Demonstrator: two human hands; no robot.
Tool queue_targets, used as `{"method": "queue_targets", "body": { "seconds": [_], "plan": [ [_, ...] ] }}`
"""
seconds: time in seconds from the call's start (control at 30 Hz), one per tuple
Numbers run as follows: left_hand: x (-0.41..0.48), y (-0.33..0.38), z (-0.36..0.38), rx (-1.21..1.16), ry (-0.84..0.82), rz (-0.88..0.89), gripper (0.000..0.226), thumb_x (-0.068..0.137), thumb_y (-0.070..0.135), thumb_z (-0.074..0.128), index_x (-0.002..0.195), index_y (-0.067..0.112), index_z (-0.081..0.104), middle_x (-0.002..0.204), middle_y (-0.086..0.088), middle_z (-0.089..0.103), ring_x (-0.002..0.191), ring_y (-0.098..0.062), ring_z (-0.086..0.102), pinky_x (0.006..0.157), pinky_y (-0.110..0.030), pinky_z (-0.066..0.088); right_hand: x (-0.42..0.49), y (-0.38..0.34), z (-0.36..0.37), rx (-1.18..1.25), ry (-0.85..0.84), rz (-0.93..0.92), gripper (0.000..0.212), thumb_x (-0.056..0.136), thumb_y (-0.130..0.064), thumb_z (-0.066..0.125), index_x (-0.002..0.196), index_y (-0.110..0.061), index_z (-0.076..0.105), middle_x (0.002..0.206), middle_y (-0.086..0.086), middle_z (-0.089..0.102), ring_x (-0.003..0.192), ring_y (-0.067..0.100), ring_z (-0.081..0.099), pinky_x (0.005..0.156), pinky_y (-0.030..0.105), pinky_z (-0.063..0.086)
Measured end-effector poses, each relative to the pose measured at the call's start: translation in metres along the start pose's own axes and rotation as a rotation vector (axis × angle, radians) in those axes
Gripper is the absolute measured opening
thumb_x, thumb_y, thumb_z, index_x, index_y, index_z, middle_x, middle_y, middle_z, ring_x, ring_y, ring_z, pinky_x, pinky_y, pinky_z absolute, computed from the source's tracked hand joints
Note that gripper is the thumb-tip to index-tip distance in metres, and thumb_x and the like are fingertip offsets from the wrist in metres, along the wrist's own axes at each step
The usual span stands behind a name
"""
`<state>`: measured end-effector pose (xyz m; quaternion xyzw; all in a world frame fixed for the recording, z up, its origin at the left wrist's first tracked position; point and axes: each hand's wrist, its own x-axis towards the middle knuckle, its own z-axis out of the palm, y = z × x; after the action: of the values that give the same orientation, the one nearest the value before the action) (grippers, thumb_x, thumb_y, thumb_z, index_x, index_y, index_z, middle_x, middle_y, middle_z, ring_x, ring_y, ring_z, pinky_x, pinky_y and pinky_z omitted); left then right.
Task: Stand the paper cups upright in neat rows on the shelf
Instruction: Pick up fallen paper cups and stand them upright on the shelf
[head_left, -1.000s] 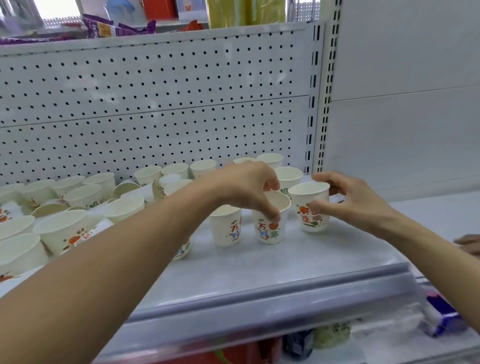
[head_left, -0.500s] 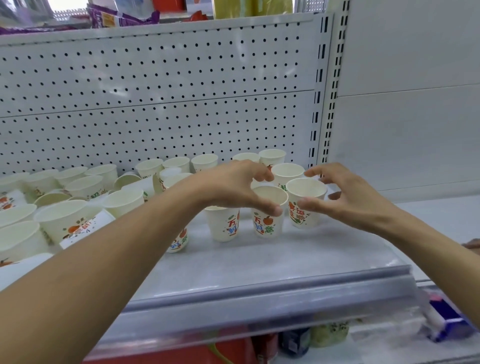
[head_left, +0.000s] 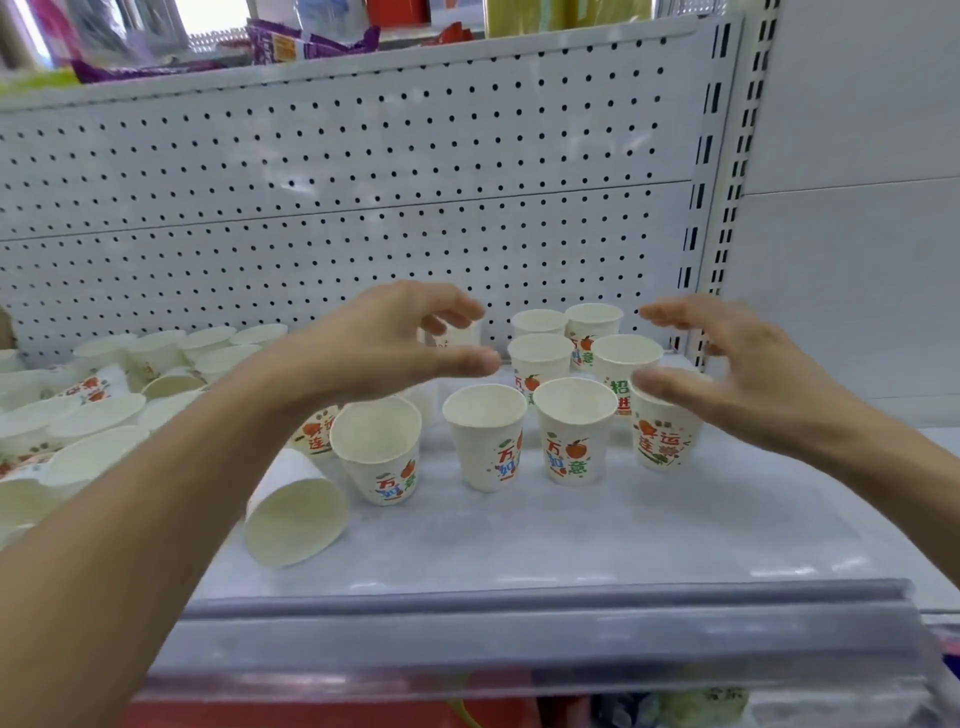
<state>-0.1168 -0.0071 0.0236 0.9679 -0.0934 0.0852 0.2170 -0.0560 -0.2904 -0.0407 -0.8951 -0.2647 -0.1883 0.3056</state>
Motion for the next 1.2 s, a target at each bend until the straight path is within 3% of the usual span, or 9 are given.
{"method": "queue_targets", "body": {
  "seconds": [0.1, 0.23, 0.33, 0.37, 0.5, 0.67, 0.83, 1.0, 1.2],
  "plan": [
    [-0.031, -0.018, -0.011, 0.069, -0.047, -0.086, 0.043, 0.065, 0.060, 0.072, 0.101, 0.036, 0.070, 0.101, 0.025, 0.065, 0.098, 0.012, 0.055, 0.081, -0.015, 0.042, 0.013, -0.043, 0.005, -0.048, -0.105, -0.266, 0.049, 0.077, -0.055, 0.061, 0.123, -0.040, 0.055, 0.121, -0.023, 0.052, 0.120, 0.000, 0.037, 0.102, 0.033, 0.036],
    [-0.049, -0.033, -0.007, 0.261, -0.090, -0.102, 0.034, 0.059, 0.053, 0.083, 0.087, 0.037, 0.071, 0.091, 0.026, 0.066, 0.088, 0.016, 0.054, 0.074, -0.006, 0.041, 0.035, -0.084, 0.039, -0.430, -0.332, -0.513, 0.037, 0.084, -0.052, 0.060, 0.119, -0.038, 0.057, 0.110, -0.018, 0.058, 0.113, 0.006, 0.041, 0.095, 0.028, 0.030],
    [-0.051, -0.039, 0.001, 0.353, -0.080, -0.056, 0.018, 0.068, 0.042, 0.080, 0.081, 0.037, 0.069, 0.081, 0.024, 0.066, 0.082, 0.014, 0.054, 0.068, -0.011, 0.037, 0.046, -0.094, 0.057, -0.533, -0.342, -0.586, 0.006, 0.089, -0.040, 0.052, 0.092, -0.035, 0.051, 0.096, -0.009, 0.060, 0.095, 0.015, 0.050, 0.085, 0.027, 0.030],
    [-0.051, -0.040, 0.003, 0.354, -0.077, -0.047, 0.012, 0.072, 0.038, 0.078, 0.080, 0.036, 0.070, 0.079, 0.024, 0.066, 0.080, 0.012, 0.056, 0.068, -0.012, 0.037, 0.048, -0.096, 0.059, -0.539, -0.339, -0.594, 0.006, 0.090, -0.037, 0.051, 0.086, -0.034, 0.048, 0.091, -0.008, 0.060, 0.090, 0.015, 0.049, 0.082, 0.027, 0.028],
    [-0.050, -0.039, 0.007, 0.209, -0.101, -0.037, 0.005, 0.078, 0.029, 0.074, 0.080, 0.033, 0.072, 0.076, 0.020, 0.068, 0.077, 0.006, 0.061, 0.067, -0.011, 0.045, 0.049, -0.098, 0.059, -0.548, -0.351, -0.602, 0.011, 0.090, -0.039, 0.050, 0.082, -0.031, 0.048, 0.083, -0.008, 0.058, 0.081, 0.015, 0.049, 0.079, 0.028, 0.030],
    [-0.048, -0.035, -0.001, 0.031, -0.212, 0.010, 0.011, 0.075, 0.032, 0.079, 0.085, 0.030, 0.074, 0.082, 0.018, 0.070, 0.082, 0.004, 0.064, 0.075, -0.013, 0.048, 0.058, -0.103, 0.041, -0.415, -0.376, -0.520, 0.033, 0.084, -0.065, 0.048, 0.100, -0.039, 0.061, 0.086, -0.016, 0.057, 0.082, 0.003, 0.049, 0.076, 0.020, 0.033],
    [-0.023, -0.063, -0.048, -0.266, 0.070, -0.047, 0.012, 0.083, 0.029, 0.071, 0.094, 0.025, 0.074, 0.087, 0.012, 0.075, 0.088, -0.001, 0.069, 0.083, -0.016, 0.050, 0.115, -0.096, 0.036, -0.257, -0.288, -0.388, 0.017, 0.089, -0.041, 0.060, 0.093, -0.028, 0.070, 0.083, -0.017, 0.062, 0.082, 0.007, 0.059, 0.076, 0.032, 0.052],
    [0.050, -0.114, -0.057, 0.007, 0.069, -0.033, 0.011, 0.090, 0.024, 0.065, 0.095, 0.029, 0.074, 0.087, 0.018, 0.072, 0.083, 0.006, 0.065, 0.082, -0.021, 0.051, 0.174, -0.091, 0.081, -0.376, -0.290, -0.279, 0.010, 0.089, -0.030, 0.065, 0.095, -0.026, 0.072, 0.089, -0.011, 0.068, 0.083, 0.010, 0.063, 0.079, 0.036, 0.056],
    [0.119, -0.163, -0.033, 0.547, -0.120, 0.055, 0.034, 0.093, 0.012, 0.056, 0.119, 0.032, 0.064, 0.121, 0.013, 0.063, 0.108, -0.009, 0.057, 0.092, -0.034, 0.050, 0.207, -0.081, 0.129, -0.583, -0.421, -0.228, 0.023, 0.087, -0.040, 0.065, 0.105, -0.026, 0.066, 0.100, -0.007, 0.064, 0.085, 0.015, 0.058, 0.070, 0.027, 0.044]
  ]
}}
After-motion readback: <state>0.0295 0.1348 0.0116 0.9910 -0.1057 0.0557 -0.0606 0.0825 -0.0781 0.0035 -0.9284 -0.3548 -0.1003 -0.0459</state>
